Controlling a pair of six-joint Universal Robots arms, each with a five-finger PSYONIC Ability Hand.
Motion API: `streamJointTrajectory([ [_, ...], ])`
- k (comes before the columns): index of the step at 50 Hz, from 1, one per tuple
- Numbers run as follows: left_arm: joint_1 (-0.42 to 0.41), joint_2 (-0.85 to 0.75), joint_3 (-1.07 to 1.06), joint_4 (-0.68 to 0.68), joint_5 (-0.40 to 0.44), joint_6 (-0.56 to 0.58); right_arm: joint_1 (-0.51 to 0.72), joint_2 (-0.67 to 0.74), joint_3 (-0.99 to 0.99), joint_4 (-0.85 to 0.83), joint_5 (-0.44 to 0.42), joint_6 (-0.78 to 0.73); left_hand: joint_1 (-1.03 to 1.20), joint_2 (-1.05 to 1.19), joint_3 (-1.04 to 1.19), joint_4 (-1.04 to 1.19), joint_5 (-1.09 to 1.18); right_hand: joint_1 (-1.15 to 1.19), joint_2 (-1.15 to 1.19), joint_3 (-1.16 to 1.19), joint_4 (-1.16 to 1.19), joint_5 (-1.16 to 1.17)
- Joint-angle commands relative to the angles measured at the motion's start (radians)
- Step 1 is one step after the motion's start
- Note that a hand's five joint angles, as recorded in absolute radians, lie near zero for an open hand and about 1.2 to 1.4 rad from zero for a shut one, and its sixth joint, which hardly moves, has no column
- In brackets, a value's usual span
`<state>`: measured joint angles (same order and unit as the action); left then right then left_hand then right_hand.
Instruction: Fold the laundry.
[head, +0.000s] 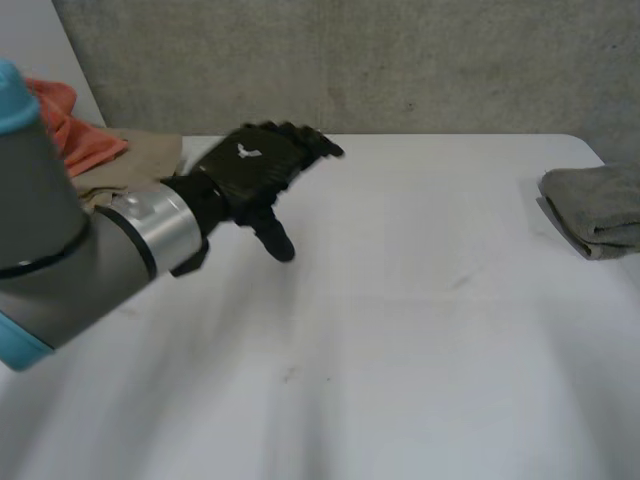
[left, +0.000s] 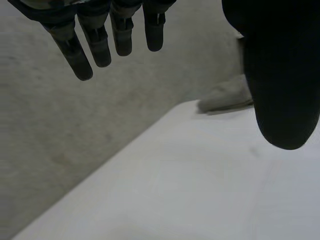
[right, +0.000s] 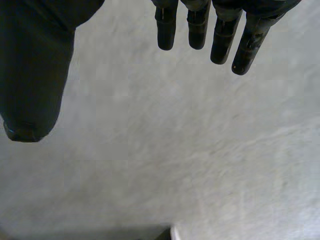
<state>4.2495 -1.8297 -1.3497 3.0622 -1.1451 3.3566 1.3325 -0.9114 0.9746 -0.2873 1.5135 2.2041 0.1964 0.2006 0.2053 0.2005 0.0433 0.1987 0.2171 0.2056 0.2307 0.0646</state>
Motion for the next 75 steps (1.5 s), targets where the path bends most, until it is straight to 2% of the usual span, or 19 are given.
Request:
streamJointTrajectory([
  [1,0.082,0.046,0.015,0.067,-0.102,0.000,0.189,-0.199,0.162,-0.004,-0.113,0.219,-0.018,-0.022,-0.027,-0.022,-0.040,-0.024,-0.043,-0.031,-0.056,-0.065],
  [7,0.183,0.021,0.047,0.194,-0.159,0.021,0.351,-0.371,0.398,-0.007,-0.272,0.399,-0.012,-0.017,-0.021,-0.016,-0.034,-0.024,-0.043,-0.031,-0.056,-0.065],
  [13,0.351,-0.126,0.136,0.210,-0.159,0.096,0.497,-0.406,0.558,-0.010,-0.286,0.428,-0.001,-0.005,-0.009,-0.005,-0.022,-0.024,-0.043,-0.031,-0.056,-0.065],
  [20,0.463,-0.361,0.291,0.233,-0.200,0.449,0.579,-0.412,0.713,-0.010,-0.288,0.404,-0.003,-0.008,-0.012,-0.008,-0.025,-0.024,-0.043,-0.031,-0.056,-0.065],
  [24,0.516,-0.515,0.407,0.302,-0.289,0.695,0.582,-0.406,0.762,-0.006,-0.288,0.391,-0.012,-0.016,-0.021,-0.016,-0.034,-0.024,-0.043,-0.031,-0.056,-0.065],
  [27,0.526,-0.604,0.483,0.335,-0.301,0.794,0.571,-0.403,0.780,-0.003,-0.291,0.390,-0.012,-0.016,-0.021,-0.016,-0.034,-0.024,-0.043,-0.031,-0.056,-0.065],
  [31,0.559,-0.692,0.565,0.352,-0.301,0.820,0.565,-0.402,0.802,-0.001,-0.292,0.388,0.011,0.007,0.002,0.007,-0.010,-0.024,-0.043,-0.031,-0.056,-0.065],
  [33,0.566,-0.724,0.604,0.352,-0.301,0.820,0.563,-0.402,0.808,-0.001,-0.292,0.388,0.137,0.132,0.128,0.133,0.115,-0.024,-0.043,-0.031,-0.056,-0.065],
  [37,0.549,-0.744,0.624,0.362,-0.311,0.814,0.562,-0.402,0.820,0.000,-0.292,0.388,1.192,1.187,1.183,1.188,1.170,-0.024,-0.043,-0.031,-0.056,-0.065],
  [41,0.477,-0.651,0.531,0.482,-0.353,0.784,0.560,-0.406,0.831,0.002,-0.291,0.388,1.200,1.196,1.191,1.196,1.178,-0.024,-0.043,-0.031,-0.056,-0.065],
  [45,0.391,-0.440,0.298,0.755,-0.401,0.704,0.560,-0.406,0.832,0.002,-0.289,0.390,1.200,1.196,1.191,1.196,1.178,-0.024,-0.043,-0.031,-0.056,-0.065],
  [50,0.239,-0.252,0.111,0.872,-0.401,0.615,0.559,-0.406,0.825,0.000,-0.283,0.391,1.200,1.196,1.191,1.196,1.178,-0.024,-0.043,-0.031,-0.056,-0.065],
  [58,-0.158,-0.100,-0.107,0.790,-0.407,0.418,0.525,-0.409,0.811,-0.006,-0.270,0.401,1.200,1.196,1.191,1.196,1.178,-0.024,-0.043,-0.031,-0.056,-0.065],
  [62,-0.322,-0.106,-0.137,0.663,-0.412,0.284,0.475,-0.412,0.794,-0.004,-0.237,0.416,1.200,1.196,1.191,1.196,1.178,-0.024,-0.043,-0.031,-0.056,-0.065],
  [65,-0.378,-0.134,-0.131,0.577,-0.413,0.213,0.461,-0.412,0.782,-0.003,-0.222,0.430,1.200,1.196,1.191,1.196,1.178,-0.024,-0.043,-0.031,-0.056,-0.065],
  [66,-0.399,-0.170,-0.121,0.517,-0.413,0.174,0.452,-0.411,0.776,-0.003,-0.214,0.436,1.072,1.068,1.063,1.068,1.051,-0.024,-0.043,-0.031,-0.056,-0.065],
  [69,-0.411,-0.221,-0.102,0.432,-0.417,0.133,0.430,-0.411,0.768,-0.001,-0.211,0.439,0.143,0.139,0.134,0.139,0.122,-0.024,-0.043,-0.031,-0.056,-0.065],
  [70,-0.413,-0.238,-0.083,0.376,-0.421,0.112,0.409,-0.411,0.765,0.000,-0.211,0.439,0.030,0.026,0.021,0.026,0.009,-0.024,-0.043,-0.031,-0.056,-0.065],
  [75,-0.405,-0.241,-0.040,0.233,-0.447,0.086,0.369,-0.411,0.759,0.000,-0.214,0.434,-0.003,-0.008,-0.012,-0.008,-0.025,-0.024,-0.043,-0.031,-0.056,-0.065],
])
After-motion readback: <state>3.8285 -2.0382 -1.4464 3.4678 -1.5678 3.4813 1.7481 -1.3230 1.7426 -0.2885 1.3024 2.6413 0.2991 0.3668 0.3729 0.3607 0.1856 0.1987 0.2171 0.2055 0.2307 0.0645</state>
